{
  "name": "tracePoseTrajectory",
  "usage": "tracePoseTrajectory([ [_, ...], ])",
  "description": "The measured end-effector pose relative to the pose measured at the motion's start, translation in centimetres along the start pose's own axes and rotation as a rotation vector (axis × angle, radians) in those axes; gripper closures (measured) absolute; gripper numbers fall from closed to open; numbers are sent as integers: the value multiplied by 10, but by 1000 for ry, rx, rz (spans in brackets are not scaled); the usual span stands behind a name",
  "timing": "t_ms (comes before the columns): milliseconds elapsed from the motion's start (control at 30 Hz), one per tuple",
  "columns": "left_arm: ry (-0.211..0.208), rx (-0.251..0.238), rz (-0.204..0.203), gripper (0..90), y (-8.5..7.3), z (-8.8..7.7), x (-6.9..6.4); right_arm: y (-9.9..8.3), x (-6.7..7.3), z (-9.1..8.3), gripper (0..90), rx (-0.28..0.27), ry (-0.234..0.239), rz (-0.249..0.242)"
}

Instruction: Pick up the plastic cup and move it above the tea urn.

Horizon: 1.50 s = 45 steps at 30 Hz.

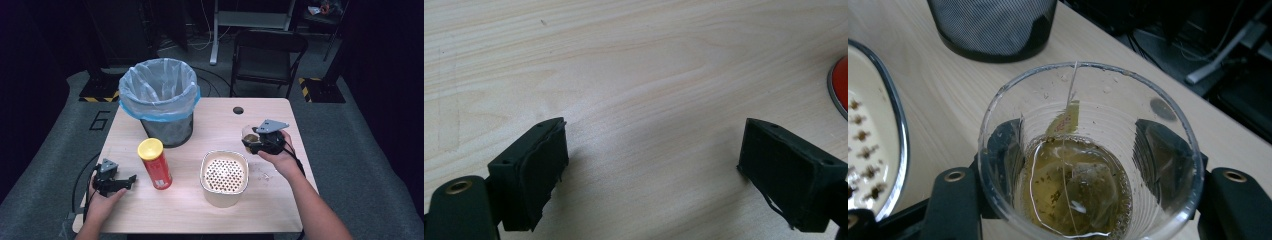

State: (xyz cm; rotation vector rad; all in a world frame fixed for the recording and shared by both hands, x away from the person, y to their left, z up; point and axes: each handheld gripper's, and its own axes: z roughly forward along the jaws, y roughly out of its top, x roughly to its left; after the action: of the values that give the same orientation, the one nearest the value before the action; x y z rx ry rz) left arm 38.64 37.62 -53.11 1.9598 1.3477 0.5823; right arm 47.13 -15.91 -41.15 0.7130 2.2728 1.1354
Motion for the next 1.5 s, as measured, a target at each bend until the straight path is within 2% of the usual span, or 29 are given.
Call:
tracePoseTrajectory([
  [133, 1, 2, 1, 119, 0, 0, 0, 11, -2, 1, 366, -19, 23, -37],
  [167, -2, 2, -4, 119, 0, 0, 0, 18, -2, 2, 367, -34, 30, -61],
  [200, -2, 2, -4, 119, 0, 0, 0, 18, -2, 2, 367, -34, 30, -61],
  [233, -1, 2, -1, 119, 0, 0, 0, 23, -2, 2, 368, -47, 38, -101],
  [300, -2, 2, -4, 119, 0, 0, 0, 24, -1, 2, 368, -52, 38, -104],
  [333, -2, 2, -5, 119, 0, 0, 0, 26, 0, 2, 369, -67, 43, -134],
  [433, 2, -1, 1, 119, 0, 0, 0, 27, 2, 3, 371, -81, 53, -161],
  [533, -6, 9, 3, 120, 1, 0, 0, 28, 6, 3, 372, -89, 42, -219],
  [567, -6, 9, 3, 119, 1, 0, 0, 28, 6, 3, 372, -89, 42, -219],
  [600, -5, 10, 3, 119, 1, 0, 0, 29, 8, 4, 372, -94, 31, -250],
  [700, -3, 10, 6, 119, 1, 0, 0, 31, 11, 5, 372, -93, 24, -289],
  [833, -5, 10, 3, 119, 1, 0, 0, 32, 18, 6, 373, -90, -1, -383],
  [1000, -5, 10, 3, 119, 1, 0, 0, 32, 23, 7, 373, -109, -20, -420],
  [1167, -5, 9, 3, 119, 1, 0, 0, 31, 32, 7, 373, -129, -39, -481],
  [1500, -5, 10, 3, 119, 1, 0, 0, 30, 39, 6, 372, -131, -67, -565],
])
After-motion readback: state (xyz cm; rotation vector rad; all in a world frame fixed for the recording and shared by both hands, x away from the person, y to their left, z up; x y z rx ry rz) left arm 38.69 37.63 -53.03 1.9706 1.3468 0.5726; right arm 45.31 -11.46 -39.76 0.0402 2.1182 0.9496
